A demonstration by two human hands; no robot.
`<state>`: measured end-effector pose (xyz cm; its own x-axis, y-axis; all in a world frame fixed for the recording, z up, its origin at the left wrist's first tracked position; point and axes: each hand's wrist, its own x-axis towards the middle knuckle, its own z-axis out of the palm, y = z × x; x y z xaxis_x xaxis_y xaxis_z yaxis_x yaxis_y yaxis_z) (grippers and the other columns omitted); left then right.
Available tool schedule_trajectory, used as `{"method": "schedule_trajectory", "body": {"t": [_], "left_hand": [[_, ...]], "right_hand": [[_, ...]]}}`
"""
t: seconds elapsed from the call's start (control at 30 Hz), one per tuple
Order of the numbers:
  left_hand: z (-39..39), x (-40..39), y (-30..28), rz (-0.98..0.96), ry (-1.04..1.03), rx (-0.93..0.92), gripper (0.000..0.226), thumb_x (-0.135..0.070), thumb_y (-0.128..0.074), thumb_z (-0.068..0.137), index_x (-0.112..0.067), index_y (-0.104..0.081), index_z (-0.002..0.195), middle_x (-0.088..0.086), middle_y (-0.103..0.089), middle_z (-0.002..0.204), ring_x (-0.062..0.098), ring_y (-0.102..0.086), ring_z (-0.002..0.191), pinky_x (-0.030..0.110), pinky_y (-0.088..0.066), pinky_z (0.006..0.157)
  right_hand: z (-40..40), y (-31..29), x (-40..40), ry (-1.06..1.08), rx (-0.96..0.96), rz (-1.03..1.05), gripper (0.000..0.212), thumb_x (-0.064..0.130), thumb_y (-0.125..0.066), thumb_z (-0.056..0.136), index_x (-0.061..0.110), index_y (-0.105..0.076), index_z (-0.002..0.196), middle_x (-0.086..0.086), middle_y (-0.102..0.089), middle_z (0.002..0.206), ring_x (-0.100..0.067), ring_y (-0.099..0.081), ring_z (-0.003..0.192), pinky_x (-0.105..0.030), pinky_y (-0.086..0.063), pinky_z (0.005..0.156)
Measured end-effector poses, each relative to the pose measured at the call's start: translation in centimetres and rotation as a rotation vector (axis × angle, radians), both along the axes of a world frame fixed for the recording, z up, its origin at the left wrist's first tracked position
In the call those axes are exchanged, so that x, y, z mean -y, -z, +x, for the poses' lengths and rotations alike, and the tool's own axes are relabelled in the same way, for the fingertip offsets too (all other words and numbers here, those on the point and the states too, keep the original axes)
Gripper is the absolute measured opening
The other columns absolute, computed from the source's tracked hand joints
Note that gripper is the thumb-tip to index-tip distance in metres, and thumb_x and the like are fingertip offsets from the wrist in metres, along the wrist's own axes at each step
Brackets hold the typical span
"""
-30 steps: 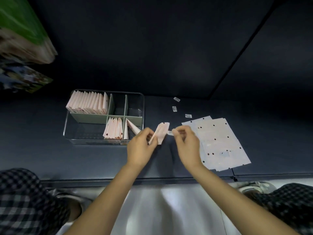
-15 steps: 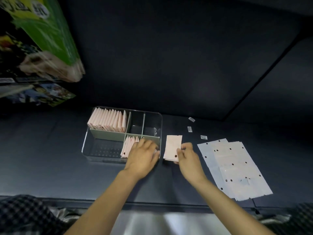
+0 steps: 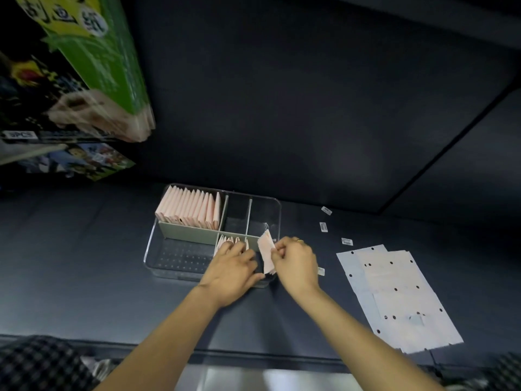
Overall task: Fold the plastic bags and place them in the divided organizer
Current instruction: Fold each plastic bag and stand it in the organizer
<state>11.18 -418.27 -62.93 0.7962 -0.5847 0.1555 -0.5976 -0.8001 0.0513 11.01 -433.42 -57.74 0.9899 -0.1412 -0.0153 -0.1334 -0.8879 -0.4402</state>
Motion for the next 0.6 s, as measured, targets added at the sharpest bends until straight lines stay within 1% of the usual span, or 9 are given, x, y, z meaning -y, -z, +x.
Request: {"method": "schedule_trajectory", "body": {"t": [0.17,0.27,0.33,0.4,0.43,0.47,0.5,0.57,0.6], "left_hand": [[-0.8,-0.8,-0.1,-0.156,0.057,0.017,0.025,-0.038,-0.056,0.087,-0.020,-0.071,0.084,-0.007,-0.067,0.091,0.017,-0.062,0.092,0.030,-0.050,0.082],[-1.2,-1.1,-0.3,-0.308,0.051,-0.037,0.009,-0.020,-0.071,0.081,-0.011,-0.071,0.083,0.001,-0.068,0.086,0.022,-0.066,0.081,0.031,-0.056,0.072],[-1.5,-1.3,-0.4,-0.364,-0.009,-0.030,0.004,-0.013,-0.071,0.080,-0.010,-0.069,0.082,0.002,-0.067,0.081,0.022,-0.065,0.073,0.029,-0.055,0.061],[-1.6,-1.4,-0.5,-0.416,-0.095,-0.023,0.006,-0.009,-0.069,0.081,-0.011,-0.068,0.086,0.001,-0.067,0.085,0.021,-0.065,0.075,0.028,-0.053,0.056],[-1.6,-1.3,-0.4,-0.432,-0.118,-0.030,0.011,-0.007,-0.066,0.082,-0.010,-0.068,0.092,0.001,-0.067,0.090,0.021,-0.065,0.080,0.029,-0.054,0.059],[-1.6,-1.1,-0.3,-0.438,-0.120,-0.041,0.017,-0.005,-0.064,0.083,-0.010,-0.068,0.099,0.002,-0.068,0.099,0.021,-0.066,0.089,0.030,-0.056,0.067],[-1.6,-1.0,-0.2,-0.438,-0.115,-0.063,0.024,-0.005,-0.060,0.086,-0.010,-0.066,0.109,0.003,-0.067,0.109,0.022,-0.064,0.100,0.032,-0.056,0.078],[-1.4,-0.8,0.3,-0.401,-0.112,-0.125,0.035,-0.010,-0.051,0.093,-0.010,-0.057,0.127,0.004,-0.059,0.129,0.021,-0.052,0.123,0.033,-0.043,0.103],[-1.4,-0.9,0.6,-0.362,-0.107,-0.147,0.038,-0.013,-0.048,0.095,-0.011,-0.052,0.133,0.004,-0.055,0.135,0.021,-0.046,0.130,0.033,-0.035,0.110]], "right_hand": [[0.7,1.5,-2.7,0.016,-0.089,-0.120,0.021,0.017,-0.047,0.089,0.012,-0.066,0.096,-0.009,-0.063,0.105,-0.034,-0.061,0.095,-0.035,-0.048,0.075],[0.6,2.3,-3.5,0.004,-0.153,-0.070,0.025,0.025,-0.048,0.093,0.012,-0.069,0.096,-0.012,-0.066,0.105,-0.034,-0.061,0.099,-0.035,-0.050,0.079],[0.5,2.7,-3.6,-0.015,-0.176,0.001,0.025,0.021,-0.048,0.092,0.011,-0.071,0.094,-0.015,-0.067,0.103,-0.035,-0.061,0.098,-0.034,-0.048,0.079],[0.4,3.0,-3.7,-0.062,-0.202,0.053,0.026,0.013,-0.046,0.090,0.008,-0.071,0.090,-0.018,-0.068,0.099,-0.037,-0.060,0.097,-0.033,-0.045,0.076],[0.4,3.1,-3.7,-0.083,-0.220,0.067,0.027,0.011,-0.044,0.090,0.007,-0.071,0.091,-0.020,-0.068,0.100,-0.037,-0.059,0.097,-0.034,-0.045,0.076],[0.3,3.1,-3.6,-0.091,-0.236,0.081,0.027,0.010,-0.044,0.091,0.005,-0.070,0.095,-0.021,-0.067,0.103,-0.038,-0.059,0.099,-0.034,-0.045,0.078],[0.3,3.1,-3.5,-0.100,-0.249,0.103,0.027,0.010,-0.044,0.092,0.004,-0.070,0.099,-0.022,-0.067,0.106,-0.037,-0.059,0.102,-0.035,-0.046,0.080],[0.1,3.0,-2.8,-0.141,-0.255,0.165,0.025,0.011,-0.047,0.093,0.005,-0.069,0.104,-0.021,-0.067,0.108,-0.034,-0.060,0.103,-0.034,-0.046,0.084],[-0.2,2.9,-2.4,-0.169,-0.250,0.206,0.024,0.010,-0.048,0.093,0.005,-0.069,0.103,-0.020,-0.068,0.103,-0.032,-0.061,0.099,-0.033,-0.047,0.084]]}}
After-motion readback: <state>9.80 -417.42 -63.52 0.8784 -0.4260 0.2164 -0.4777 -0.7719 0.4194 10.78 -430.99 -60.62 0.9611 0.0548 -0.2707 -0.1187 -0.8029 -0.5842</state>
